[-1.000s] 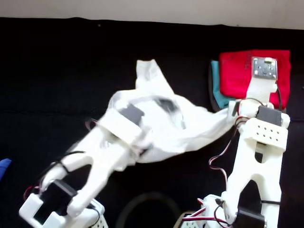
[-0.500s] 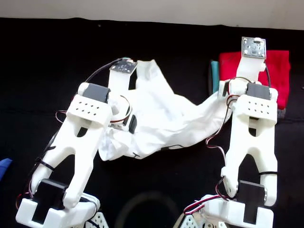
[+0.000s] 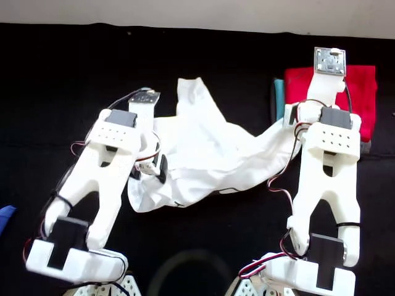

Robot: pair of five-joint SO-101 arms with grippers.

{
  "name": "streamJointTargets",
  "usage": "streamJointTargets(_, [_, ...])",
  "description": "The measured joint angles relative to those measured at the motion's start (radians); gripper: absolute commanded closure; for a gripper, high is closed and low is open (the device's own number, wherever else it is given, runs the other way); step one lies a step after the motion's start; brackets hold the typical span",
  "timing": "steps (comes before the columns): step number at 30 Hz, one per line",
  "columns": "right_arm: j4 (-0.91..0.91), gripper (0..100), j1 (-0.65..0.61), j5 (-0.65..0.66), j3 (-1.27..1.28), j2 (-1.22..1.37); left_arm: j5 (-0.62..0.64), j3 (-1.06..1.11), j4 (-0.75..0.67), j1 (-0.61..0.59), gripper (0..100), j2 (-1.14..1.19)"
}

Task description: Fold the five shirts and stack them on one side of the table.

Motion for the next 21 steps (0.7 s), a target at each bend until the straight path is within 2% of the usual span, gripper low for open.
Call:
streamJointTargets(6, [0.0,99.3,0.0,0.0,0.0,0.003,0.008,0.0,-0.006,0.003,79,0.044])
streamJointTargets(9, [0.0,99.3,0.0,0.0,0.0,0.009,0.008,0.0,0.008,0.002,88,0.035])
streamJointTargets(12, [0.0,99.3,0.0,0.0,0.0,0.009,0.008,0.0,0.081,0.002,95,-0.011])
streamJointTargets(21, [0.0,99.3,0.0,0.0,-0.002,0.009,-0.031,0.0,0.127,0.002,82,-0.044])
